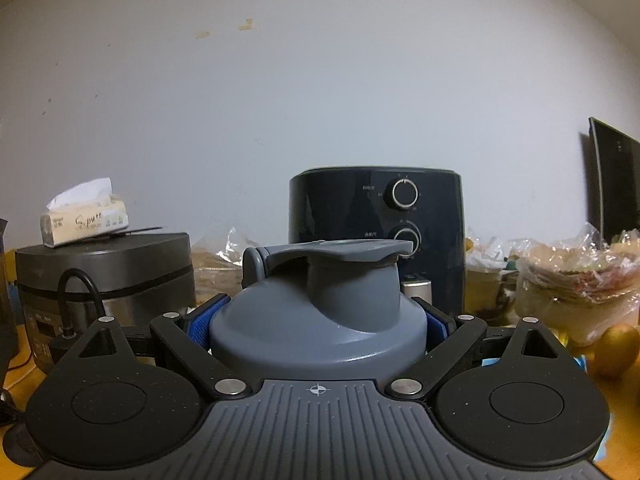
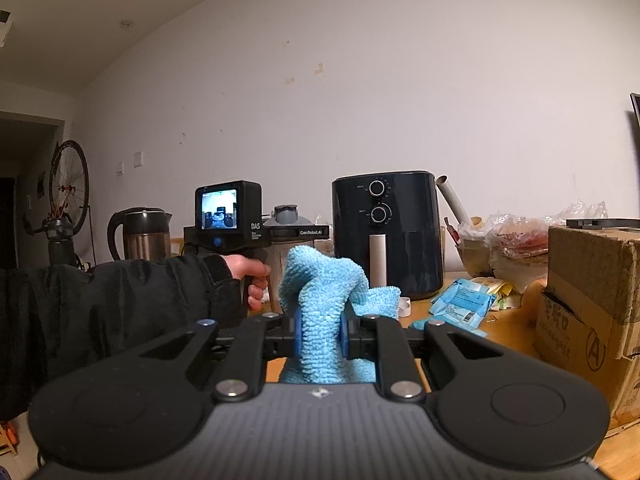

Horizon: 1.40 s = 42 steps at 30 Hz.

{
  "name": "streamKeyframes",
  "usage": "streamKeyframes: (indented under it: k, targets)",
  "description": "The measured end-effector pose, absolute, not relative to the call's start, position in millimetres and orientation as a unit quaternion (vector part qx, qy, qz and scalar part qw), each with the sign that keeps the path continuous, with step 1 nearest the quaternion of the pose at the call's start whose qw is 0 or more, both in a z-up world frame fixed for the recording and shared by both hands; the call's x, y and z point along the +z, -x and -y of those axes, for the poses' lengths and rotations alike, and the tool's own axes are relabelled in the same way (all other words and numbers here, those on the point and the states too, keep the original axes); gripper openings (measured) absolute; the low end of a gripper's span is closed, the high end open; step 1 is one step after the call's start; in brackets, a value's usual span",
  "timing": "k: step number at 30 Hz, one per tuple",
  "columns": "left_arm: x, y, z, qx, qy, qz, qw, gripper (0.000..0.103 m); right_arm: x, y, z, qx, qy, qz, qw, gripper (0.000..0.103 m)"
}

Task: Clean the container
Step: 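Pull the right gripper with the cloth back from the bottle, then lower the shaker bottle onto the table and open the left gripper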

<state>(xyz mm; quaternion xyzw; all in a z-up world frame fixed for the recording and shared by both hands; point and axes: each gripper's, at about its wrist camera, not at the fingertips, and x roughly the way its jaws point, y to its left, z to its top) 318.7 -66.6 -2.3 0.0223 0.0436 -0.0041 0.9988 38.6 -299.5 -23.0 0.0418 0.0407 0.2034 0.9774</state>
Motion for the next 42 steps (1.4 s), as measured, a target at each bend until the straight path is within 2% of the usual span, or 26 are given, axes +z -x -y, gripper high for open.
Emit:
streamKeyframes:
  k: [17, 25, 26, 42]
  targets:
    - [-14, -318, 68, 0.002, -0.036, -0.013, 0.999, 0.096, -24, -41, 301, 0.205, -0.041, -0.044, 0.977, 0.013]
    - [-15, -322, 65, -0.009, -0.026, -0.045, 0.999, 0.098, -25, -42, 300, 0.206, -0.04, -0.045, 0.977, 0.013]
    - [-15, -322, 65, -0.006, -0.027, -0.045, 0.999, 0.103, -25, -43, 300, 0.206, -0.04, -0.045, 0.977, 0.013]
    - [-12, -287, 64, 0.005, -0.038, -0.039, 0.999, 0.103, -24, -45, 304, 0.202, -0.039, -0.046, 0.978, 0.015]
